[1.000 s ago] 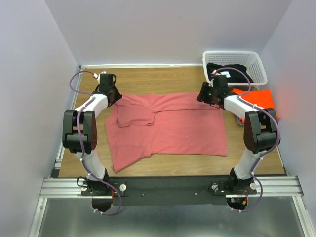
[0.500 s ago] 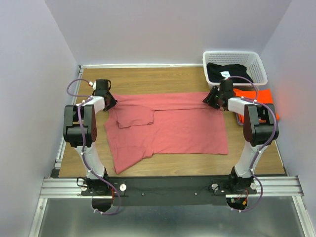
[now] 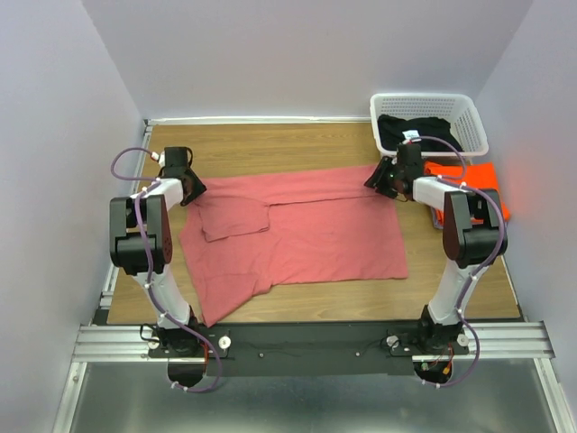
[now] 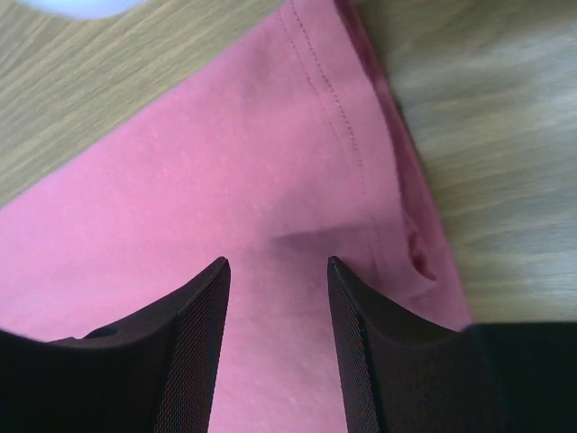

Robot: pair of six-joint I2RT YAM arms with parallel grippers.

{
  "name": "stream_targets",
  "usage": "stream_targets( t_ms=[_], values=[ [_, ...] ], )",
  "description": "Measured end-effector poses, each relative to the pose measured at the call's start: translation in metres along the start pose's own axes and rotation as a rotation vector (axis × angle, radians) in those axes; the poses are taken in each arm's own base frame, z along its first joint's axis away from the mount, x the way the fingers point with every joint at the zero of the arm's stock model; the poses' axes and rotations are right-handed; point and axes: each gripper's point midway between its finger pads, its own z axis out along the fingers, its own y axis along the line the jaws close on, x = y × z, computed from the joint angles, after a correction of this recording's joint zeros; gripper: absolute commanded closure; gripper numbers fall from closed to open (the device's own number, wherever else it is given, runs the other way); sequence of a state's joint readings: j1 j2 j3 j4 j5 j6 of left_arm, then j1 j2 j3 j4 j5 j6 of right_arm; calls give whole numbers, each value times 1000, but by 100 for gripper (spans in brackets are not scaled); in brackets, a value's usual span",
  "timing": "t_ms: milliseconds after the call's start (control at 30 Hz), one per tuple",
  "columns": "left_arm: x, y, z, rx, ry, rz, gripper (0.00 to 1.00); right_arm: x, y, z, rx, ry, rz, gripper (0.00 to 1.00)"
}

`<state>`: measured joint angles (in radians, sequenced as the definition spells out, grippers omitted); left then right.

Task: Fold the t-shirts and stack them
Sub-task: Fold the tshirt

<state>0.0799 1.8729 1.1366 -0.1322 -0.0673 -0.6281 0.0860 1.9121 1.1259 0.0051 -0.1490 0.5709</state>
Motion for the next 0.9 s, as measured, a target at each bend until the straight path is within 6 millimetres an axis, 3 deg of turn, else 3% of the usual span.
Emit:
stream_targets(
  t_ms=[167,300,433,533,767,900],
  values=[
    [-11,1,-20,-9,-30,19,52,5,34,-6,-29,7,-135,45],
    [-29,-20,-50,37,-108,46,53,3,75,-11,-88,-19,-261,46],
    [-26,-33,-57,62,-119,71,53,10,110,-12,-141,-27,-356,46],
    [-9,-27,-46,37,-78,92,53,14,116,-5,-144,-22,-383,46],
    [22,-6,-11,-37,14,125,53,37,95,30,-94,57,-402,46],
    [9,-14,-1,-40,-1,125,53,33,98,42,-94,53,-410,46]
  ],
)
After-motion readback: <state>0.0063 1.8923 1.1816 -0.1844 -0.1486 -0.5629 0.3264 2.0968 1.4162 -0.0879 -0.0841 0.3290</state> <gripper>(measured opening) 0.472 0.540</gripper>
